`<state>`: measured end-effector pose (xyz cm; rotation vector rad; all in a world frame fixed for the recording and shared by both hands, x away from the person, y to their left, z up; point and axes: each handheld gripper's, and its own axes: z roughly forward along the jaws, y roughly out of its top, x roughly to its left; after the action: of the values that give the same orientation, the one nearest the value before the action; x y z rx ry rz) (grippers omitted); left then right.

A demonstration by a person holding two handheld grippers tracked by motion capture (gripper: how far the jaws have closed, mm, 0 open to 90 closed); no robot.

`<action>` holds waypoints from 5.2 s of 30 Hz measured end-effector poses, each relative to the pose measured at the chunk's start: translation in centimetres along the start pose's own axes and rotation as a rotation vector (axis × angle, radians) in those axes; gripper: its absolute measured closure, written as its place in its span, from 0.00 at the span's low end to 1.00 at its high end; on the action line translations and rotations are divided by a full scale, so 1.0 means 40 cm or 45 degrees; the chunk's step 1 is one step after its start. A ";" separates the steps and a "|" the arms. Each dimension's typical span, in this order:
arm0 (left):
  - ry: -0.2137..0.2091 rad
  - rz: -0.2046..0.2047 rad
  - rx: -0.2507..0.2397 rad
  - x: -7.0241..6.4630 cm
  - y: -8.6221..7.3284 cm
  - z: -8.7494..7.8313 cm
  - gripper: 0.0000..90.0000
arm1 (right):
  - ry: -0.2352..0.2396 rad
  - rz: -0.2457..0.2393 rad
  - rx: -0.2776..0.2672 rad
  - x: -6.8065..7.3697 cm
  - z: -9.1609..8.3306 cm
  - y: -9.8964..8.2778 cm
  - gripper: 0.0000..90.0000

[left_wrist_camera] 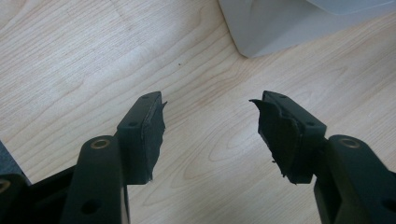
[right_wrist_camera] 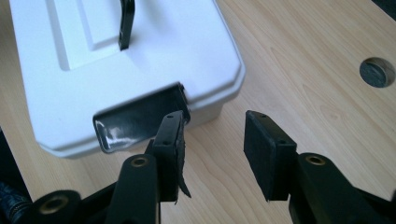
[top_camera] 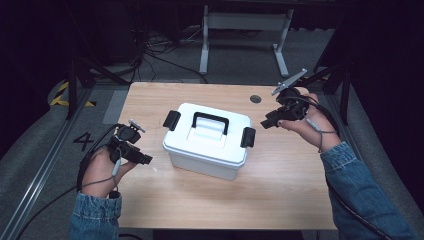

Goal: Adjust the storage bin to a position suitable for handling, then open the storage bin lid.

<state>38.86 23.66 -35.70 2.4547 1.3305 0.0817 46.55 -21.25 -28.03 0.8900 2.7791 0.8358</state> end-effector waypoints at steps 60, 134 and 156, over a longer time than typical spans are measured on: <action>-0.013 -0.021 0.002 0.027 -0.010 0.009 0.45 | 0.195 -0.364 0.147 0.169 0.223 0.277 0.93; -0.032 -0.033 0.005 0.054 0.005 0.019 0.44 | 0.014 -0.169 -0.068 0.009 -0.087 0.110 0.94; -0.029 -0.032 0.032 0.049 0.007 0.028 0.44 | -0.132 0.069 -0.042 -0.142 -0.144 -0.042 0.94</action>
<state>40.42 24.82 -36.88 2.4517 1.3603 0.0310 48.88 -28.31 -24.42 0.9780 2.6559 0.8165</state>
